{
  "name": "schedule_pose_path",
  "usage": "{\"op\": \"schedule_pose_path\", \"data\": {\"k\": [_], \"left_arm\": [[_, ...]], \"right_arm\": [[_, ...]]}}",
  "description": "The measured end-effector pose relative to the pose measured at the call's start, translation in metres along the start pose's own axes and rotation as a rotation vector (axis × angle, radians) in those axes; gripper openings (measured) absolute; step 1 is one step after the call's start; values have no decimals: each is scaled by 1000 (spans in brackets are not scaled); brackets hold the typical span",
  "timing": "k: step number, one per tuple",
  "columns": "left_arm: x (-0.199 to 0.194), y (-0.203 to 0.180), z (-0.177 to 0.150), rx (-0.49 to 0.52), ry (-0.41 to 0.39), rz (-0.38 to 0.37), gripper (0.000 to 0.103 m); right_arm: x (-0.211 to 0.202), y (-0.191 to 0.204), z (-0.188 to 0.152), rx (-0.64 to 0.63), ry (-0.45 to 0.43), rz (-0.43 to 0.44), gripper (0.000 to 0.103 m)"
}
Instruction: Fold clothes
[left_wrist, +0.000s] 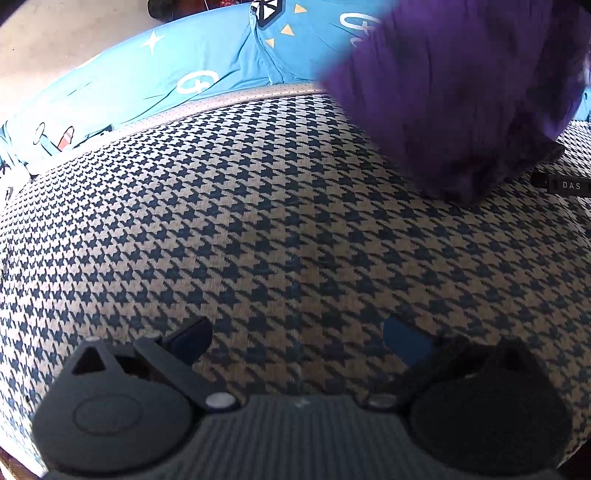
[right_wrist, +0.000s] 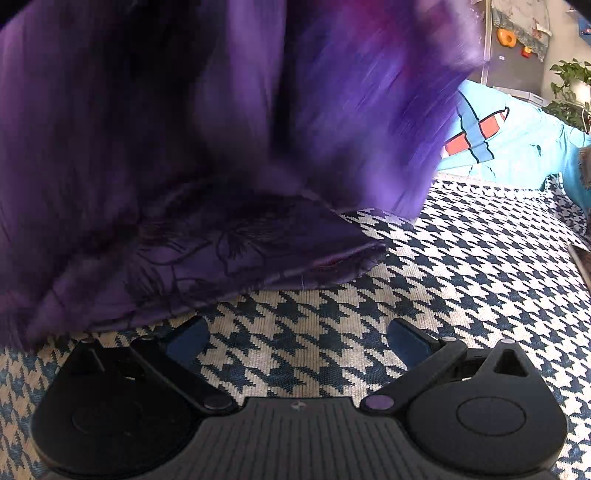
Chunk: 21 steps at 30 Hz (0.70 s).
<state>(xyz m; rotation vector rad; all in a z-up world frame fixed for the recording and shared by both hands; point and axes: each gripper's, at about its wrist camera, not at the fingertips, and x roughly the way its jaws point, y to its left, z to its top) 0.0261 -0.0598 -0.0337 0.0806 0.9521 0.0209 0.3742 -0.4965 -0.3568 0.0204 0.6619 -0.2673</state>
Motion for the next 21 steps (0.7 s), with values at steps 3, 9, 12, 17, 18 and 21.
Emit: {"op": "schedule_pose_path", "data": {"k": [3,9,12,17,18,21], "left_arm": [[1,3,-3,-24,9,-5,103],[18,5,4,-19,28,-26,103],[53,-32,-33,21,19,-22,103],[63,-51,-45,20,25,-37,103],[63,-55,-48,18,22,-33,103],[65,-62,-48,7,10,-22,103]], "right_arm": [[1,-2,0,0,0,0,103],[4,-3,1,0,0,0,103],[5,-3,1,0,0,0,103],[5,-3,1,0,0,0,103],[5,-3,1,0,0,0,103],[5,-3,1,0,0,-1,103]]}}
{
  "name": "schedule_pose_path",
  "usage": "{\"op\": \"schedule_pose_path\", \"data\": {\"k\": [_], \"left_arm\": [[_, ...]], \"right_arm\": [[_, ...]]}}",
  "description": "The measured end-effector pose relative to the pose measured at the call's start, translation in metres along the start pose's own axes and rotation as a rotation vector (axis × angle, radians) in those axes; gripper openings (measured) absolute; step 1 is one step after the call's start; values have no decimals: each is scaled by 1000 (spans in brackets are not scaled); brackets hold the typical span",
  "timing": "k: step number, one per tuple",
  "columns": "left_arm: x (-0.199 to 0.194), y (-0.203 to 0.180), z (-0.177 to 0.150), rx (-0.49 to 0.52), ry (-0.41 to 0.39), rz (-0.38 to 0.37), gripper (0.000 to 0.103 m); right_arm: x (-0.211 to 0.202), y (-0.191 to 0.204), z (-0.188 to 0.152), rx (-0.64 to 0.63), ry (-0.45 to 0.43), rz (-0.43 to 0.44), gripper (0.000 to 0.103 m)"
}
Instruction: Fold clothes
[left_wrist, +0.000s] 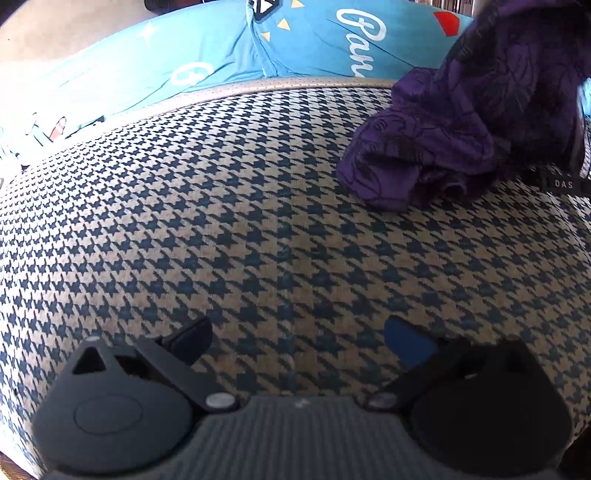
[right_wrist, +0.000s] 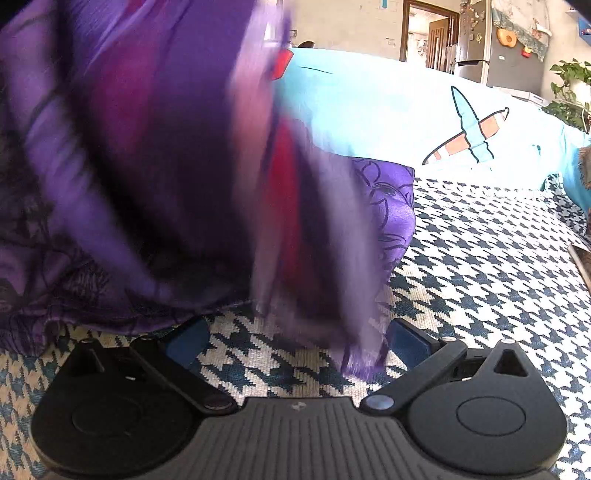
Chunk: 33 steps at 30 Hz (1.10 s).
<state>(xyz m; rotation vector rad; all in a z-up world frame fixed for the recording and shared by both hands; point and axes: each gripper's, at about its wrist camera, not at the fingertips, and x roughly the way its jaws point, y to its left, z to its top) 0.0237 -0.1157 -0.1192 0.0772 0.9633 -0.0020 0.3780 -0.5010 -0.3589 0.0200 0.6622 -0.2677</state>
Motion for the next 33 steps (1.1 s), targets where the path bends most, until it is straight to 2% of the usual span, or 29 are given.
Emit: {"op": "schedule_pose_path", "data": {"k": [5,9,16,20,23,26,28,33], "left_arm": [[3,3,15,-17,-11,37,103],[-12,15,22,-55,-19,51,103],[-96,60,13,-91,-33,56,103],[-127,99,-12,-96,-47,67,103],[-163,149,-38,-114,-51,56,103],[-186,171,-52,-113,-56,45,103],[-188,172,-54,-117,-56,41,103],[-169,168,-33,-121,-44,35,103]], "right_arm": [[0,0,0,0,0,0,103],[0,0,0,0,0,0,103],[-2,-1,-1,0,0,0,103],[-4,1,-1,0,0,-1,103],[-4,0,0,0,0,0,103],[-4,0,0,0,0,0,103],[-4,1,-1,0,-1,0,103],[-4,1,0,0,0,-1,103]]}}
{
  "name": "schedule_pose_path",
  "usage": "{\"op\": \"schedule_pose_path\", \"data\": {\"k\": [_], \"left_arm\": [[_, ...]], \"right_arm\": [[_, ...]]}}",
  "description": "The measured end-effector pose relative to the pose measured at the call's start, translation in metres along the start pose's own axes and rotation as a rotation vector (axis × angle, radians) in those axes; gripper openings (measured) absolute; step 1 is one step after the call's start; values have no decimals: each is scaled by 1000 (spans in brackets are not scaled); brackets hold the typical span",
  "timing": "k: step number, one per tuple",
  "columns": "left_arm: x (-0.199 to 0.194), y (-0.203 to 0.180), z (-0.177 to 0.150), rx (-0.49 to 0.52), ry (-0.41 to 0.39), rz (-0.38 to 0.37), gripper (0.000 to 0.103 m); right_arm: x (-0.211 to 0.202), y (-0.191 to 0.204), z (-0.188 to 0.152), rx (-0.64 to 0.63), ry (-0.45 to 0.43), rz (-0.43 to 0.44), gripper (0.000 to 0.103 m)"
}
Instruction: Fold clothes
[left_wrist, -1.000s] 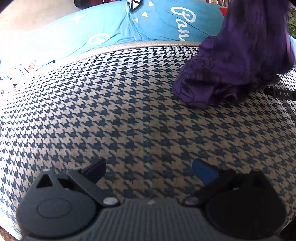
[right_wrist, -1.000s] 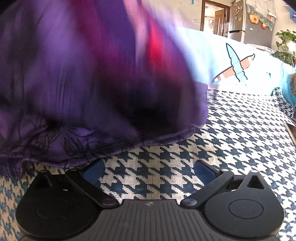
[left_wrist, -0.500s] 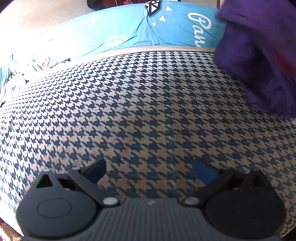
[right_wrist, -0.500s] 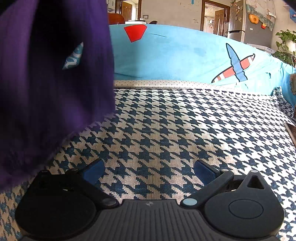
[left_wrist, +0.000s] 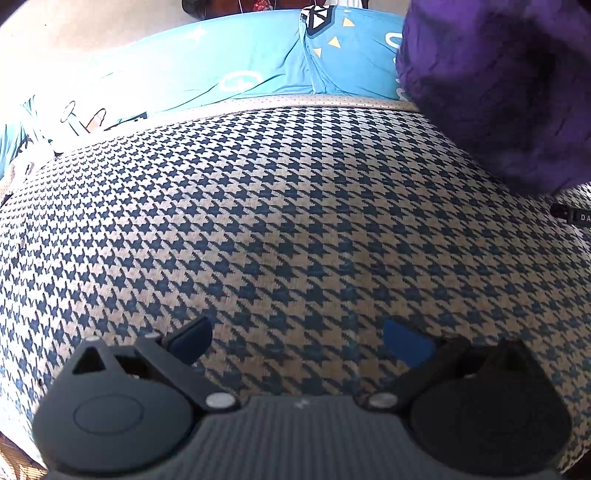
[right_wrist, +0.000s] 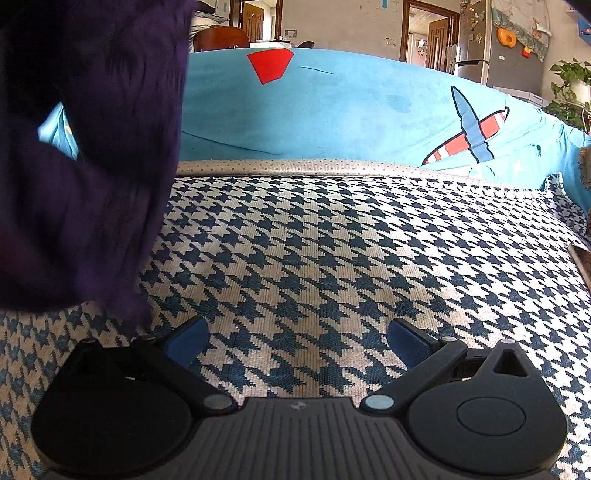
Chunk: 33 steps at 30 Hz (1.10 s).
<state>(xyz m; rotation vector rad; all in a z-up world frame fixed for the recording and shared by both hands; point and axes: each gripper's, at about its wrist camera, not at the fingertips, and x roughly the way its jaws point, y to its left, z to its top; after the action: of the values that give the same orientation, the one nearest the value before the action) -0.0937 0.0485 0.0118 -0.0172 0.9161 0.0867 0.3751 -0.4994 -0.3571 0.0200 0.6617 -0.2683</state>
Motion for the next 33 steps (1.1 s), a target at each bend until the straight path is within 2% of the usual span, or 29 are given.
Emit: {"op": "schedule_pose_path", "data": {"k": [9,15,18,24,26,31,33], "left_arm": [[6,25,6,89,-9,-54,103],[13,52,22,84,-2,-66,103],[31,59,36,75,12,-61,103],[74,45,73,87,20,-65,103],[114,15,79,93,31,-71,103],[158,-29,46,116,29,-61,103],[173,-40,45,120,33,-58,103]], "right_arm": [[-1,0,0,0,0,0,103],[1,0,0,0,0,0,103],[0,0,0,0,0,0,103],[0,0,0,0,0,0,103],[0,0,0,0,0,0,103],[0,0,0,0,0,0,103],[0,-1,0,0,-1,0,103]]}}
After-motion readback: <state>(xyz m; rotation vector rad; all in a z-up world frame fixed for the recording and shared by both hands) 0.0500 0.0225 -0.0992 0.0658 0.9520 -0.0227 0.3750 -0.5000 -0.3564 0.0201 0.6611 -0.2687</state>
